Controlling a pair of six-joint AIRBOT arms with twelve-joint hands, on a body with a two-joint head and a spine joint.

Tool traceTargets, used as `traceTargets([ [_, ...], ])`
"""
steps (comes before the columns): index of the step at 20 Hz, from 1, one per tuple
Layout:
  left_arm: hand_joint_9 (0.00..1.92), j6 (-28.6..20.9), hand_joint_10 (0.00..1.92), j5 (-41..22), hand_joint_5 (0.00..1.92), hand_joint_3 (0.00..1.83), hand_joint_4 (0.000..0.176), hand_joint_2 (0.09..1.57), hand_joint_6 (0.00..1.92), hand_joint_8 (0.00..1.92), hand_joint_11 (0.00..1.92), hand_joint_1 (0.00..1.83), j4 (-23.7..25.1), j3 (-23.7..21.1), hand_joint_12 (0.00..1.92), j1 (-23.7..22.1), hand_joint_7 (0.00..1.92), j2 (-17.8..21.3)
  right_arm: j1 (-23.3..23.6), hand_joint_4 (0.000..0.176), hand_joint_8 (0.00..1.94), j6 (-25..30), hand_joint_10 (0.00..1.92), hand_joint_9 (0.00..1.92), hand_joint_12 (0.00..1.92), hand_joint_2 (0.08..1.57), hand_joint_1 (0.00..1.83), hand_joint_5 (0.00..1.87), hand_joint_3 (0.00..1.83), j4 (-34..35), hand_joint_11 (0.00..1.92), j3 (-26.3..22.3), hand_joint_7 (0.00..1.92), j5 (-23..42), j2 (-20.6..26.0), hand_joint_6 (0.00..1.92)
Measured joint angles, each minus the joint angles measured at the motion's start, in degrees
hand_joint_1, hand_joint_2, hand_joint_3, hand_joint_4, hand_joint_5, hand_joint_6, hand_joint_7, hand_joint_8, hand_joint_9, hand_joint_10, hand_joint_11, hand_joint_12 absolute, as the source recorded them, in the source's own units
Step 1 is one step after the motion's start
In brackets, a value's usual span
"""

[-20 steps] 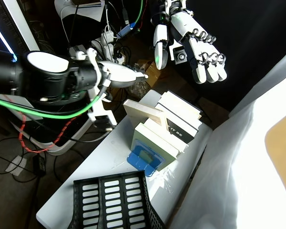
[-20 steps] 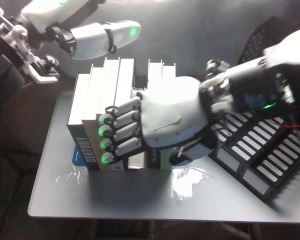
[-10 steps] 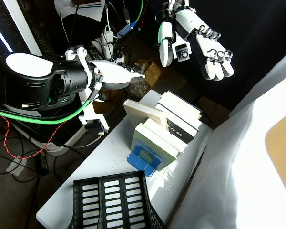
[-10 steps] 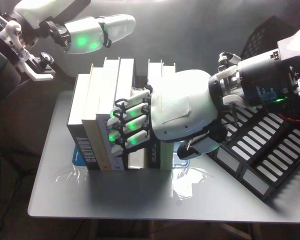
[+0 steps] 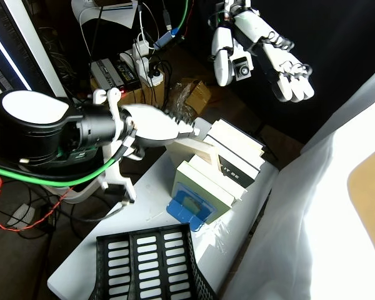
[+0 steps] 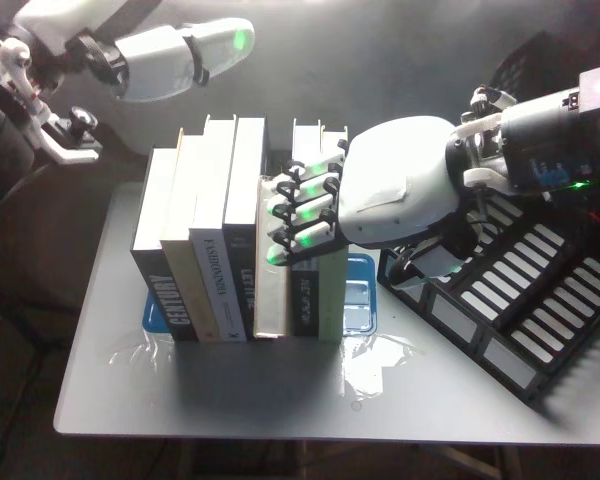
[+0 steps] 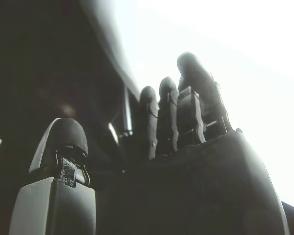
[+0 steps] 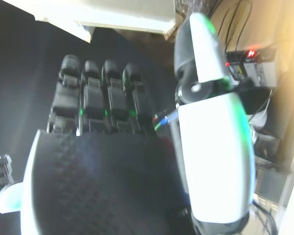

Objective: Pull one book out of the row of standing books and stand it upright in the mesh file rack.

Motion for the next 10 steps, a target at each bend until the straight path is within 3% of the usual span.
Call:
traceTargets([
  [1, 0.06, 0.0, 0.05, 0.1, 0.24, 0.00, 0.000, 1.27, 0.06, 0.02, 0.00, 0.39, 0.1, 0.0, 1.92, 0.0, 0.19, 0.0, 0.0, 0.000, 0.00, 0.0, 0.00, 0.06, 0.22, 1.11, 1.12, 0.23, 0.00, 0.6, 0.00, -0.2, 0.14, -0.2, 0.8, 0.00],
  [3, 0.05, 0.1, 0.05, -0.1, 0.22, 0.00, 0.000, 1.28, 0.05, 0.01, 0.00, 0.37, -0.8, 0.0, 1.92, 0.0, 0.19, 0.2, 0.0, 0.009, 0.00, 0.3, 0.00, 0.02, 0.02, 1.10, 1.12, 0.17, 0.00, 4.3, 0.00, 0.7, 0.08, -0.4, 2.9, 0.00],
  [4, 0.05, 0.1, 0.05, -0.2, 0.21, 0.00, 0.000, 1.28, 0.04, 0.01, 0.00, 0.36, -1.1, 0.0, 1.92, 0.1, 0.18, 0.3, 0.0, 0.000, 0.00, 1.1, 0.00, 0.06, 0.22, 1.11, 1.12, 0.23, 0.00, 4.5, 0.00, 1.5, 0.14, -0.9, 3.3, 0.00],
  [5, 0.05, 0.1, 0.05, -0.5, 0.21, 0.00, 0.004, 1.28, 0.04, 0.01, 0.00, 0.36, -1.4, 0.0, 1.92, 0.5, 0.18, 0.3, 0.0, 0.000, 0.00, 1.7, 0.01, 0.03, 0.09, 1.10, 1.12, 0.19, 0.00, 4.8, 0.00, 2.5, 0.11, -2.1, 3.8, 0.00],
  [6, 0.05, 0.1, 0.06, -0.6, 0.22, 0.00, 0.015, 1.28, 0.05, 0.01, 0.00, 0.41, -1.4, 0.0, 1.92, 0.7, 0.19, 0.3, 0.0, 0.046, 0.01, 1.7, 0.11, 0.14, 0.80, 1.05, 1.04, 0.08, 0.01, 5.2, 0.00, 2.9, 0.15, -3.0, 4.2, 0.01],
  [7, 0.04, 0.1, 0.06, -0.6, 0.20, 0.00, 0.040, 1.29, 0.04, 0.01, 0.00, 0.41, -1.4, 0.0, 1.92, 1.0, 0.18, 0.3, 0.0, 0.046, 0.00, 1.7, 0.02, 0.03, 1.00, 1.01, 0.93, 0.02, 0.00, 6.7, 0.00, 2.9, 0.03, -3.8, 4.8, 0.00],
  [8, 0.04, 0.1, 0.06, -0.5, 0.20, 0.00, 0.052, 1.28, 0.04, 0.01, 0.00, 0.40, -1.3, 0.0, 1.92, 1.2, 0.19, 0.3, 0.0, 0.014, 0.00, 1.7, 0.00, 0.00, 0.79, 0.96, 0.93, 0.00, 0.00, 7.9, 0.00, 2.9, 0.00, -4.0, 5.1, 0.00],
  [9, 0.04, 0.0, 0.07, -0.6, 0.21, 0.00, 0.039, 1.28, 0.05, 0.01, 0.00, 0.44, -1.3, 0.0, 1.92, 1.2, 0.19, 0.3, 0.0, 0.000, 0.05, 1.7, 0.08, 0.19, 0.95, 1.02, 1.10, 0.11, 0.02, 9.1, 0.00, 2.4, 0.18, -4.0, 5.7, 0.04],
  [10, 0.04, 0.0, 0.07, -0.7, 0.21, 0.00, 0.033, 1.27, 0.04, 0.01, 0.00, 0.46, -1.5, 0.0, 1.92, 1.2, 0.19, 0.4, 0.4, 0.000, 0.87, 1.9, 1.04, 0.80, 1.38, 1.14, 1.31, 0.58, 0.00, 9.7, 0.65, 2.3, 0.74, -3.8, 6.0, 0.99],
])
